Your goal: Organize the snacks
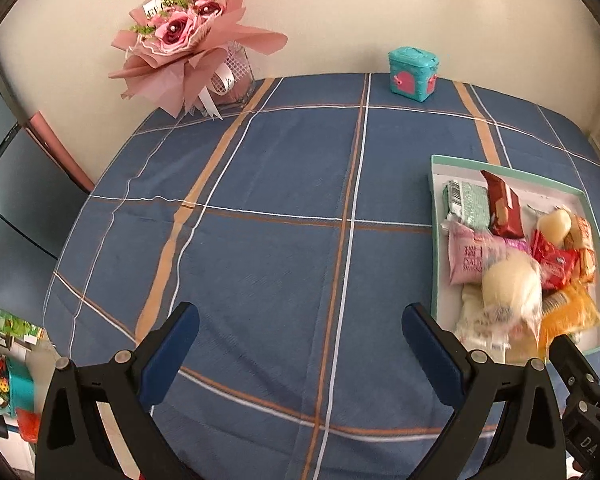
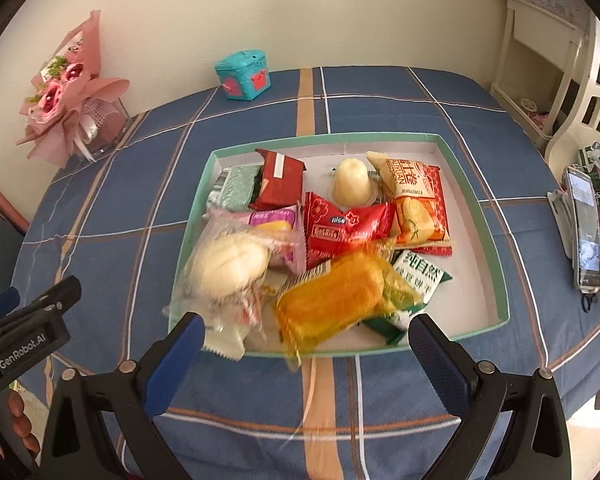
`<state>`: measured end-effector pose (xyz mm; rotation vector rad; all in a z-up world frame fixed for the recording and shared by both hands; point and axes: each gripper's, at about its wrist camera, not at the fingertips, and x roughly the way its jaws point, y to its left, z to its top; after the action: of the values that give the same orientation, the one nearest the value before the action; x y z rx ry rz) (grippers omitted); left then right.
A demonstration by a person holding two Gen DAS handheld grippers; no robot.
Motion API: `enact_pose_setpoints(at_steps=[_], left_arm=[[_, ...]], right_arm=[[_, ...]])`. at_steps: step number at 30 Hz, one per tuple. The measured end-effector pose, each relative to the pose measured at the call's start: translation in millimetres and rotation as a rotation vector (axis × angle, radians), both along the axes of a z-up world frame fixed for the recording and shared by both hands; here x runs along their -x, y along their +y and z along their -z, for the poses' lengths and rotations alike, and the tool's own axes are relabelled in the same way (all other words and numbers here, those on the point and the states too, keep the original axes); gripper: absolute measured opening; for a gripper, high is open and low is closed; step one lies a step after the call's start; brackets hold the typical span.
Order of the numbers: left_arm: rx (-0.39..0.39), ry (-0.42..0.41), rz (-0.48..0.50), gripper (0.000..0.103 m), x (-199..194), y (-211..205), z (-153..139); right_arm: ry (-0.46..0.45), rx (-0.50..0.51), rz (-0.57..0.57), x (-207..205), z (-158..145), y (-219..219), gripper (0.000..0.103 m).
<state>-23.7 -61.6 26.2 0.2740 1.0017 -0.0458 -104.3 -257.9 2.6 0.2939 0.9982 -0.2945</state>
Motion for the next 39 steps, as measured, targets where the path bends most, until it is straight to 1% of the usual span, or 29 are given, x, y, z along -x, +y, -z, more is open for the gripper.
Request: enact_pose_setpoints(at_steps=[4,9,20,39], left_arm=[[-0.011,-0.003,0.013,0.101,13.3,2.9,-0.9],[-0.011,0.016,0.017,0.101,20.5,6.9,3.4],[0.01,0.003,-0.008,0.101,18.4,12.3,-1.8],[0.03,0.014,-0.041,0.101,12.1,20.4,0.0]], right_arm=[[-0.023,0.008,-0.005,8.3,-4.9,5.4,0.103],[-0.048,0.014,-0.004,10.8,-10.5,7.1,0.103],[-0.045,-0.002,-0.001,9.9,-9.1,5.6,0.103],[-0.034,-0.011,-0.003,6.1,-6.2,6.5,0.103]])
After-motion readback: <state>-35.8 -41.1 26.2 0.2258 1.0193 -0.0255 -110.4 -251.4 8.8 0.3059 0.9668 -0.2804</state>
